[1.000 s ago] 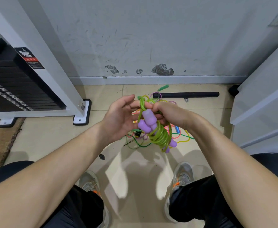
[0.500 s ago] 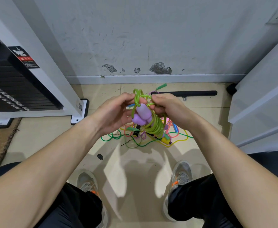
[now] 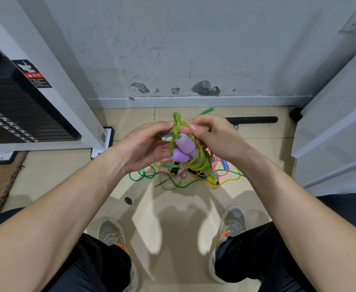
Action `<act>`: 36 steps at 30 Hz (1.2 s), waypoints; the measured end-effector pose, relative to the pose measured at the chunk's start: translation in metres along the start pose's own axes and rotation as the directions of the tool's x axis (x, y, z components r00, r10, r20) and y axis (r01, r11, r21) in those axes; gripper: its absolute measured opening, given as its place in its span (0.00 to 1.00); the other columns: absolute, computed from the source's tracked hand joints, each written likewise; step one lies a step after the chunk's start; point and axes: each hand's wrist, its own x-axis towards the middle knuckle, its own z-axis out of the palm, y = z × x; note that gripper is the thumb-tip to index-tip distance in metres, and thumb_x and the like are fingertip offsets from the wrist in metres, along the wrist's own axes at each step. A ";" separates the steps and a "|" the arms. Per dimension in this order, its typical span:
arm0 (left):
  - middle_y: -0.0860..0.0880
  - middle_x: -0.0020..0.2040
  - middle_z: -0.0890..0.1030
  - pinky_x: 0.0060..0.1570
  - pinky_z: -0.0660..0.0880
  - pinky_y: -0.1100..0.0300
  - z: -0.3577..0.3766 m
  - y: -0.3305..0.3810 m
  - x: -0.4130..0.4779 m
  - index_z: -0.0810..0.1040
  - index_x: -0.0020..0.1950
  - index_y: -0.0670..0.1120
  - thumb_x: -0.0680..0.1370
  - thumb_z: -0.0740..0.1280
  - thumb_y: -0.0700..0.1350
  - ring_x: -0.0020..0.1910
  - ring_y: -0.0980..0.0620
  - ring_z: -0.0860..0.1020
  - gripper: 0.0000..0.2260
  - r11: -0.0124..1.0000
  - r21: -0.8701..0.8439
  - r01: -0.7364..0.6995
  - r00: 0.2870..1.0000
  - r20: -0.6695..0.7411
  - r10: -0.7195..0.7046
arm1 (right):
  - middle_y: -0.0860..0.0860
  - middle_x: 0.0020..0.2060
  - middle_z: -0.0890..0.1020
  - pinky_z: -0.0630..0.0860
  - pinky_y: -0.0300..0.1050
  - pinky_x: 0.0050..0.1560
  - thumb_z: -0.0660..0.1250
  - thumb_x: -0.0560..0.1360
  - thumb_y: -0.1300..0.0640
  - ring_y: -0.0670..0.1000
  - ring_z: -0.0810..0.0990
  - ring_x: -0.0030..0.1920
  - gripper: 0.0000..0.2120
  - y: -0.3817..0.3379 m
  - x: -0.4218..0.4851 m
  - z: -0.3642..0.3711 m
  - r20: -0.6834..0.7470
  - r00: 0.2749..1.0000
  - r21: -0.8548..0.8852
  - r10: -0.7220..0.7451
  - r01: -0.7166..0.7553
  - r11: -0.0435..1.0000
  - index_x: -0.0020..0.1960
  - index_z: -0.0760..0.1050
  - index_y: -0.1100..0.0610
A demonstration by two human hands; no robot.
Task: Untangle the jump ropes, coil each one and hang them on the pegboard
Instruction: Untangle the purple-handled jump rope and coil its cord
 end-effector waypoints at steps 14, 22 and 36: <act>0.44 0.49 0.85 0.43 0.82 0.57 -0.003 -0.001 -0.002 0.86 0.50 0.43 0.74 0.67 0.51 0.45 0.47 0.84 0.14 0.953 0.279 0.119 0.993 -0.008 -0.122 | 0.50 0.31 0.81 0.76 0.46 0.41 0.69 0.77 0.56 0.47 0.82 0.34 0.13 -0.013 -0.010 -0.018 0.322 0.941 -0.581 -0.108 0.286 0.762 0.35 0.72 0.55; 0.44 0.50 0.85 0.44 0.82 0.58 -0.006 0.004 -0.002 0.87 0.49 0.44 0.74 0.67 0.52 0.45 0.48 0.83 0.15 0.971 0.239 0.026 0.997 -0.082 -0.007 | 0.50 0.33 0.81 0.75 0.41 0.40 0.68 0.79 0.59 0.50 0.82 0.34 0.05 -0.002 -0.013 -0.003 0.082 0.960 -0.337 -0.266 0.278 0.900 0.47 0.83 0.57; 0.50 0.35 0.82 0.33 0.80 0.63 -0.003 0.012 -0.009 0.74 0.61 0.33 0.80 0.61 0.33 0.35 0.54 0.84 0.10 0.972 0.232 -0.036 0.996 -0.070 0.054 | 0.48 0.33 0.82 0.72 0.38 0.42 0.67 0.77 0.59 0.48 0.74 0.37 0.07 0.002 -0.010 0.006 -0.102 0.915 -0.366 -0.390 0.330 0.870 0.46 0.84 0.59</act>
